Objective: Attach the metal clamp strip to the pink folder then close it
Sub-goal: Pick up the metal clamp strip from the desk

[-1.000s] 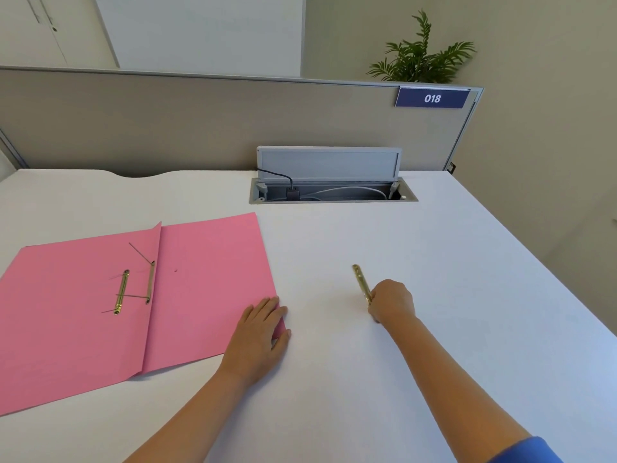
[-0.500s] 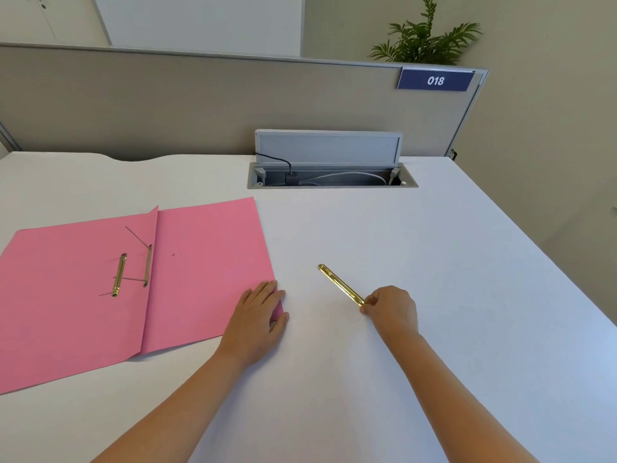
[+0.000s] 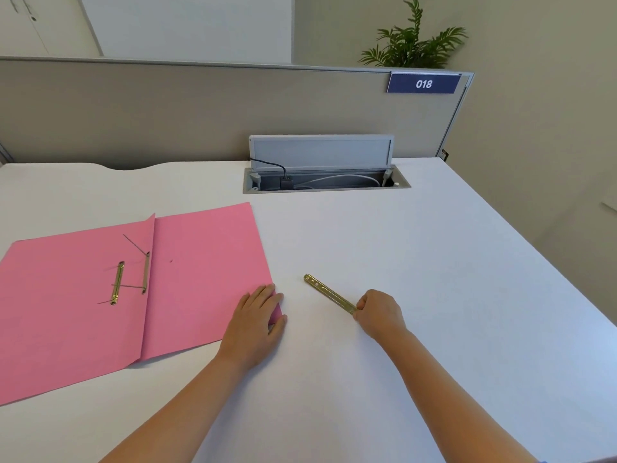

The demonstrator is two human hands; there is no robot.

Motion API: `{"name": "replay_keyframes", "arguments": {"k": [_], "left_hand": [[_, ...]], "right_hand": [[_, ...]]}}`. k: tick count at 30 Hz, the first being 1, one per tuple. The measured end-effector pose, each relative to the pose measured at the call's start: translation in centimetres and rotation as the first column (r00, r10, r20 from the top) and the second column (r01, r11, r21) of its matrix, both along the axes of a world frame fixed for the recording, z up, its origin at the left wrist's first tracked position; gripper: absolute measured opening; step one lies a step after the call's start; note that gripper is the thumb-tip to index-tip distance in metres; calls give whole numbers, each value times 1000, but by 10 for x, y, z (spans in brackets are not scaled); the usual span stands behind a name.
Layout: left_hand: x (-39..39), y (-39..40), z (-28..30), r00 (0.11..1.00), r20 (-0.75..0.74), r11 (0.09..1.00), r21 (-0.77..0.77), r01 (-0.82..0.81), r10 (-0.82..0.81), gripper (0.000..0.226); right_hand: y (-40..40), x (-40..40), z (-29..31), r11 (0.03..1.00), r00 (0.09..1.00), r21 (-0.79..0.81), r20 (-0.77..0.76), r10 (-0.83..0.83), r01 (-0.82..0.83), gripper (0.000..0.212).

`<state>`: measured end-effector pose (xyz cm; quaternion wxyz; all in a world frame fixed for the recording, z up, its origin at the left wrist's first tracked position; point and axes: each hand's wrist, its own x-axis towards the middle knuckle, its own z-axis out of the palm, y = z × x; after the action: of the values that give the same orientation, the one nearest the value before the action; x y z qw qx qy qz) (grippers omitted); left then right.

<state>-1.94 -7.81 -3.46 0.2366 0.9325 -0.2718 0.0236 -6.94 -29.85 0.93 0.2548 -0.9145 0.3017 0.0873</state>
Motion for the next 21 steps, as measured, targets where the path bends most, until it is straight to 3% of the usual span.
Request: {"name": "replay_keyframes", "arguments": {"k": [6, 9, 12, 14, 17, 19, 21], "left_hand": [[-3, -2, 0, 1000, 18, 998, 69, -2, 1, 66], [-5, -5, 0, 1000, -21, 992, 128, 2, 1, 71], [-10, -3, 2, 996, -92, 993, 115, 32, -21, 64], [-13, 1, 6, 988, -149, 998, 18, 53, -50, 53], [-15, 10, 19, 971, -236, 963, -267, -35, -31, 44], [-13, 15, 32, 913, -408, 862, -455, -223, 21, 43], [-8, 24, 46, 796, -606, 665, -598, -448, -9, 37]], "right_hand": [[-5, -7, 7, 950, 991, 304, 91, -98, 66, 21], [2, -8, 14, 788, 977, 610, 107, -186, 83, 14], [19, -6, 26, 695, 977, 715, 84, -196, 78, 10], [32, -3, 32, 691, 980, 720, 88, -181, 63, 10], [53, 2, 40, 687, 981, 726, 102, -163, 39, 10], [68, 6, 45, 683, 983, 730, 109, -150, 23, 11], [88, 11, 48, 685, 986, 729, 106, -128, 10, 13]]}}
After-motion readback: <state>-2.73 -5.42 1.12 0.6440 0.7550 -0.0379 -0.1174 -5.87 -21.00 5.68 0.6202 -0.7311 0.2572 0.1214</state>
